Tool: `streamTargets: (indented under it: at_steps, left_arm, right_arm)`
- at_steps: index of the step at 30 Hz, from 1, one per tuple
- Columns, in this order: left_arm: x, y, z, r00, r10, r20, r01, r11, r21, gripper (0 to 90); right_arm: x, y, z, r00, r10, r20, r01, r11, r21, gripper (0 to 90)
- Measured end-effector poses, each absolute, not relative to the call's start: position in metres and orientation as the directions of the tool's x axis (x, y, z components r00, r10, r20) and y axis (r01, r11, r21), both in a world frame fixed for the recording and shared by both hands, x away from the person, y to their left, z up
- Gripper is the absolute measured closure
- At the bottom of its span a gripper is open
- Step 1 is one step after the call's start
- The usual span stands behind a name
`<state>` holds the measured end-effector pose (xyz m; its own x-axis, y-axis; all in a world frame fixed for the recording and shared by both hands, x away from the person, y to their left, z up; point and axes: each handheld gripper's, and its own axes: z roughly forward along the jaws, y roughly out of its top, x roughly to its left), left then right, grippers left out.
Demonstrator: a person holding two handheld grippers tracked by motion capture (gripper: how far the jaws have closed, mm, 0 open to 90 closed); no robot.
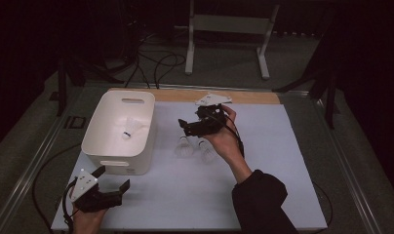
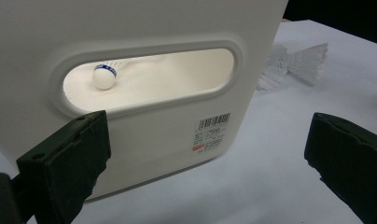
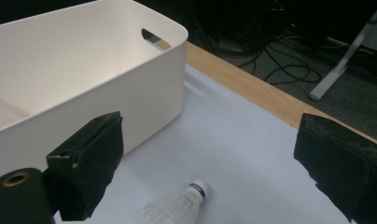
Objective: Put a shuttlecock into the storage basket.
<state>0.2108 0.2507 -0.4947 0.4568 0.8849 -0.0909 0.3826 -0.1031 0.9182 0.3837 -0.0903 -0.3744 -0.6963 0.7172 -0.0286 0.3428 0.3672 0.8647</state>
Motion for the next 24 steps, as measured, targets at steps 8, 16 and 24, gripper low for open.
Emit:
streamTargets:
  at_steps: [8,16,24]
  left_arm:
    - [0.211,0.251,-0.495,0.458,0.884,-0.09,0.384,-0.106,0.917,1.0]
    - [0.211,0.25,-0.495,0.457,0.885,-0.09,0.384,-0.105,0.917,1.0]
    - [0.211,0.25,-0.495,0.458,0.884,-0.091,0.384,-0.104,0.918,1.0]
  right_arm:
    - [0.381,-0.103,-0.38,-0.683,0.73,-0.024,0.351,0.357,0.866,8.3]
    - [0.378,-0.111,-0.383,-0.672,0.74,-0.026,0.361,0.358,0.861,8.3]
    - [0.375,-0.115,-0.387,-0.668,0.742,-0.048,0.361,0.38,0.852,8.4]
